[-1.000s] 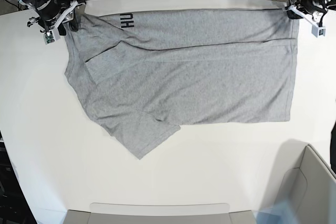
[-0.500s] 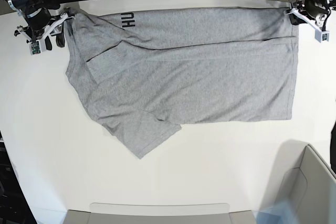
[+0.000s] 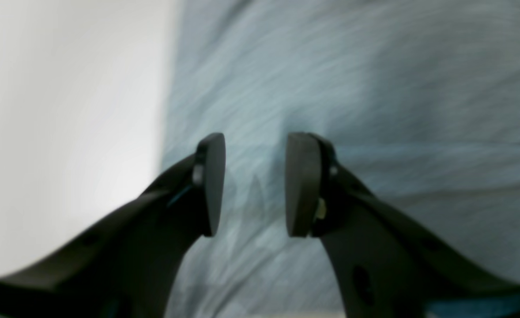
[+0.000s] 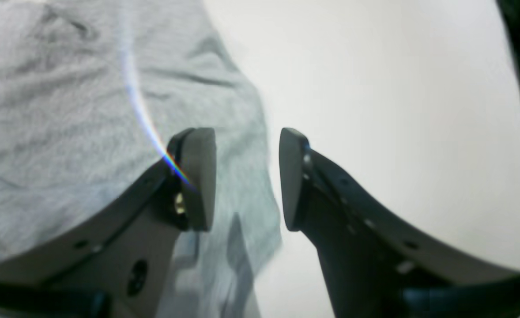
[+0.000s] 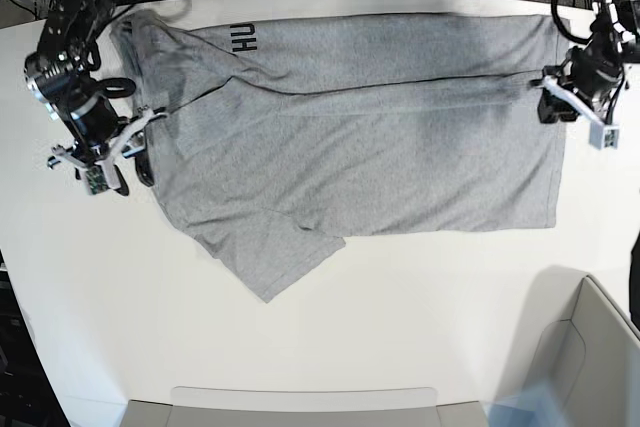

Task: Fold the T-shirt properly
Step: 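Move both grippers to the shirt's hem corners and grasp them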

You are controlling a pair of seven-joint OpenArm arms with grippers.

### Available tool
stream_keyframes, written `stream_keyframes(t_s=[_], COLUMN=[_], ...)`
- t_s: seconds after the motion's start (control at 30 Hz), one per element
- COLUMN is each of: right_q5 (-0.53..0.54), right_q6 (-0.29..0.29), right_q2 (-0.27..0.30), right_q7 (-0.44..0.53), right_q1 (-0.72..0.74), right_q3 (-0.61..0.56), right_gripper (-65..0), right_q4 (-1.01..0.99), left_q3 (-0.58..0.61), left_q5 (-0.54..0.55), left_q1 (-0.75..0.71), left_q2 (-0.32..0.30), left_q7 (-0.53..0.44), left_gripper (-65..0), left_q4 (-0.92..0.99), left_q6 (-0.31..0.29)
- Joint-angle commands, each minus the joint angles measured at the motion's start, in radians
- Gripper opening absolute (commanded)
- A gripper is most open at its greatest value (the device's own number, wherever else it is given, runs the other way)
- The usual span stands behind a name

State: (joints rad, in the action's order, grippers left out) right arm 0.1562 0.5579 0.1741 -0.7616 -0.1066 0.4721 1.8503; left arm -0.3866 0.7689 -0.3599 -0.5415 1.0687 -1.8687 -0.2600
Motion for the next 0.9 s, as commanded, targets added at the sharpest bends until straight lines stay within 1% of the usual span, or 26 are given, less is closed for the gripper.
stream_keyframes(t_s=[0.0,0.1,0.13,0.23,0.33,0.4,0.5,0.6,0.7,0.77,0.87], right_q5=[-0.022,-0.114,-0.14,-0.201,-0.246,-0.264,-0.292,-0.298,-0.297,-0.297,-0.297], right_q6=[-0.005,-0.005,-0.005,-0.005,-0.005,-0.005,-0.005,-0.005,-0.005,-0.005,-0.005], right_q2=[0.009,-0.011,-0.021,-0.031,-0.032,-0.032,-0.035,-0.035,-0.035,-0.057,-0.078], right_q7=[0.023,0.026,0.029,0.032,0.034,0.034,0.024,0.024,0.024,0.024,0.024], right_q1=[0.058,0.181,0.224,0.31,0.367,0.376,0.351,0.276,0.173,0.1,0.026], right_q3=[-0.019,-0.074,-0.079,-0.082,-0.082,-0.082,-0.08,-0.079,-0.079,-0.079,-0.079], right_gripper=[-41.0,-41.0,-41.0,-41.0,-41.0,-41.0,-41.0,-41.0,-41.0,-41.0,-41.0], right_q4=[-0.027,-0.203,-0.269,-0.429,-0.565,-0.611,-0.611,-0.555,-0.432,-0.34,-0.231], left_q3=[0.027,0.099,0.111,0.128,0.128,0.13,0.13,0.128,0.125,0.125,0.128], left_q5=[0.002,0.002,0.002,0.002,0.001,0.001,0.001,0.001,0.001,0.001,0.001], left_q1=[0.025,0.088,0.103,0.117,0.117,0.117,0.117,0.117,0.117,0.117,0.117], left_q2=[-0.016,-0.005,0.005,0.022,0.048,0.048,0.05,0.048,0.048,0.048,0.048], left_q7=[-0.012,-0.012,-0.012,-0.012,-0.012,-0.012,-0.012,-0.012,-0.012,-0.012,-0.012], left_gripper=[-41.4,-41.4,-41.4,-41.4,-41.4,-41.4,-41.4,-41.4,-41.4,-41.4,-41.4], left_q4=[-0.015,-0.015,-0.015,-0.015,-0.015,-0.004,0.021,0.027,0.028,0.028,0.028], left_q6=[0.0,0.001,0.001,0.001,0.001,0.001,0.001,0.001,0.001,0.001,0.001])
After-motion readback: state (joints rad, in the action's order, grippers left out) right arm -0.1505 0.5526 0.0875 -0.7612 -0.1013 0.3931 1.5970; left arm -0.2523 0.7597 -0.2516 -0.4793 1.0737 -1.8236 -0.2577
